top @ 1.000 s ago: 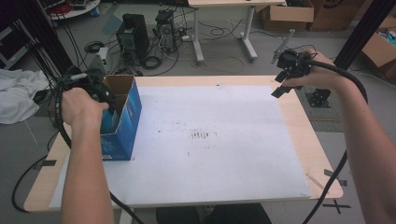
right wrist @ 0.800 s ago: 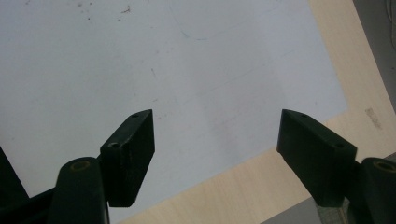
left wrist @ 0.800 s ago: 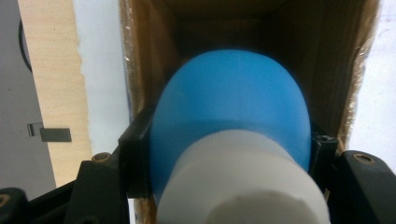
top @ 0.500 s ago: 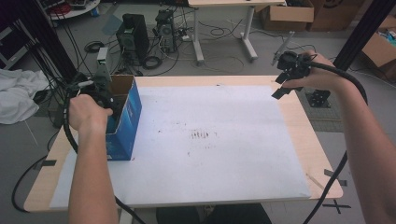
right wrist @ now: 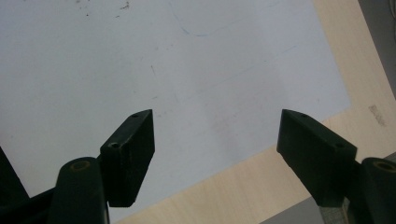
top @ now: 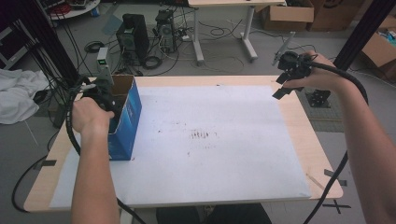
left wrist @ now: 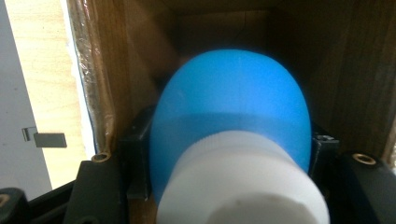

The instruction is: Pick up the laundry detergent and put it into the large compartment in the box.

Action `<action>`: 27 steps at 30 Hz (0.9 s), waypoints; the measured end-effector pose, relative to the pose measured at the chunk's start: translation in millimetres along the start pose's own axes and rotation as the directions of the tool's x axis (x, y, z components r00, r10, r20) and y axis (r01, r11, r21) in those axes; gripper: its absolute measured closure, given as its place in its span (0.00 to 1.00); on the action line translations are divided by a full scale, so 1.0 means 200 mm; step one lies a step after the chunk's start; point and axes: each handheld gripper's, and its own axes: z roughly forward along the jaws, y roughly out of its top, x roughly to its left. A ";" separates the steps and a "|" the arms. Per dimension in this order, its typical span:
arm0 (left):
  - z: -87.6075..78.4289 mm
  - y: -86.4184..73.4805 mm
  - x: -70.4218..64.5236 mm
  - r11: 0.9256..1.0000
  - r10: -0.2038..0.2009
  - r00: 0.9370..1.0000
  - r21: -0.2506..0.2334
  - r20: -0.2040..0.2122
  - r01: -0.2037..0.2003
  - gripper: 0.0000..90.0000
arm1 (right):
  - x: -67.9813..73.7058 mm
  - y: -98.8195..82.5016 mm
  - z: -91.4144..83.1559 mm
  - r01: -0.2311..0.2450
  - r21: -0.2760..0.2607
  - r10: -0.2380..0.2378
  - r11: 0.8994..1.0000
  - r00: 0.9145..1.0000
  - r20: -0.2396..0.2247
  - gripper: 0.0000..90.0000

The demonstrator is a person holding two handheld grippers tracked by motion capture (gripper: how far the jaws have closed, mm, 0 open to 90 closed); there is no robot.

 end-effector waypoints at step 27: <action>0.01 -0.01 0.00 1.000 -0.017 1.000 -0.024 0.001 0.017 0.41 | 0.00 0.00 0.01 -0.002 0.017 0.002 1.000 1.000 -0.002 0.31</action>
